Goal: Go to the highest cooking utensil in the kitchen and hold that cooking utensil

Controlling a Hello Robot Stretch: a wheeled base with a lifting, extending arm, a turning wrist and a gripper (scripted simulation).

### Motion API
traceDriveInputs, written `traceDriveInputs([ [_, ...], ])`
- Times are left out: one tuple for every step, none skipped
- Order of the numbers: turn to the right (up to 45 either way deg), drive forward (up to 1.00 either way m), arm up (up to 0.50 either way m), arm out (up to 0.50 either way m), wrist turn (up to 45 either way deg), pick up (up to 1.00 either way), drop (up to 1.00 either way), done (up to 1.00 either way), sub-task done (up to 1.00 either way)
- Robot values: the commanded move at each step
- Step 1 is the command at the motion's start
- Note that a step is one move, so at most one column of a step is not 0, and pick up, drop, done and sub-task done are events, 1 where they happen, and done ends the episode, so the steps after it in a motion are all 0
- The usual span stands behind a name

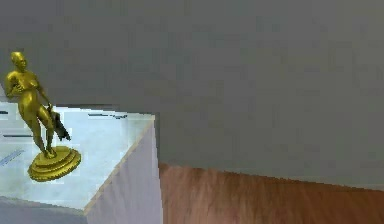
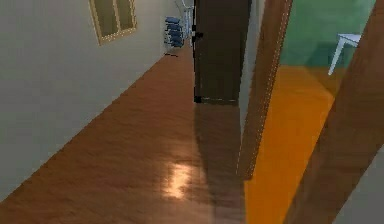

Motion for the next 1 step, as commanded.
traceDriveInputs([
  [0.0, 1.00, 0.00, 0.00, 0.0, 0.00, 0.00, 0.00, 0.00],
])
